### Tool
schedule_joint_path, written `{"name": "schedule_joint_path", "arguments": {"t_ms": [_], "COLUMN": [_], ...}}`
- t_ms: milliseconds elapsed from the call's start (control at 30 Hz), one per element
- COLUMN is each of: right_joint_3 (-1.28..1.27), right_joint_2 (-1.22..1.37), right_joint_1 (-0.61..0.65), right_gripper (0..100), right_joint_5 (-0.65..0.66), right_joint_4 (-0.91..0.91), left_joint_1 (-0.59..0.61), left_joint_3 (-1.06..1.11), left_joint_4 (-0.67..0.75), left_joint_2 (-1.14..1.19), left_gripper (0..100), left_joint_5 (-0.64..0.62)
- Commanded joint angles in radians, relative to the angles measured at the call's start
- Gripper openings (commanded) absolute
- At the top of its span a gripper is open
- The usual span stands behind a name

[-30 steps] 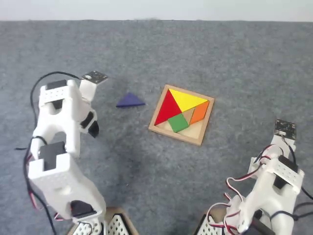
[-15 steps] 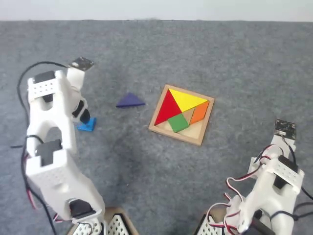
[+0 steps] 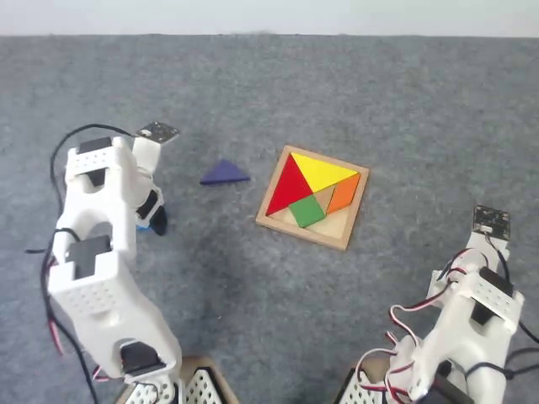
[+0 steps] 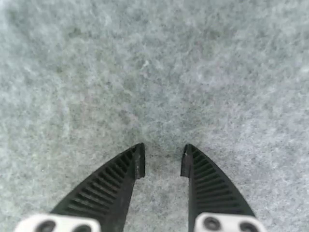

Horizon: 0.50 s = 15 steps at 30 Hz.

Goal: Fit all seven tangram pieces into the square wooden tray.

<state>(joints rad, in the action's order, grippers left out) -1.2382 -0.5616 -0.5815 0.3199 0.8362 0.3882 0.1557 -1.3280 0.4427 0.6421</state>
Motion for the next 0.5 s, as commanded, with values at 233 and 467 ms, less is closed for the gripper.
{"name": "schedule_joint_path", "arguments": {"t_ms": [233,467], "right_joint_3": [-0.002,-0.002], "right_joint_2": [-0.015,-0.013], "right_joint_1": [0.015,0.015], "right_gripper": [12.5,12.5], "right_joint_5": [0.012,0.012], "right_joint_4": [-0.010,-0.012], "left_joint_1": [-0.135,-0.238], "left_joint_3": [0.074,0.047], "left_joint_4": [0.017,-0.092], "left_joint_2": [-0.017,-0.127], "left_gripper": [3,1], "left_joint_5": [-0.032,-0.048]}}
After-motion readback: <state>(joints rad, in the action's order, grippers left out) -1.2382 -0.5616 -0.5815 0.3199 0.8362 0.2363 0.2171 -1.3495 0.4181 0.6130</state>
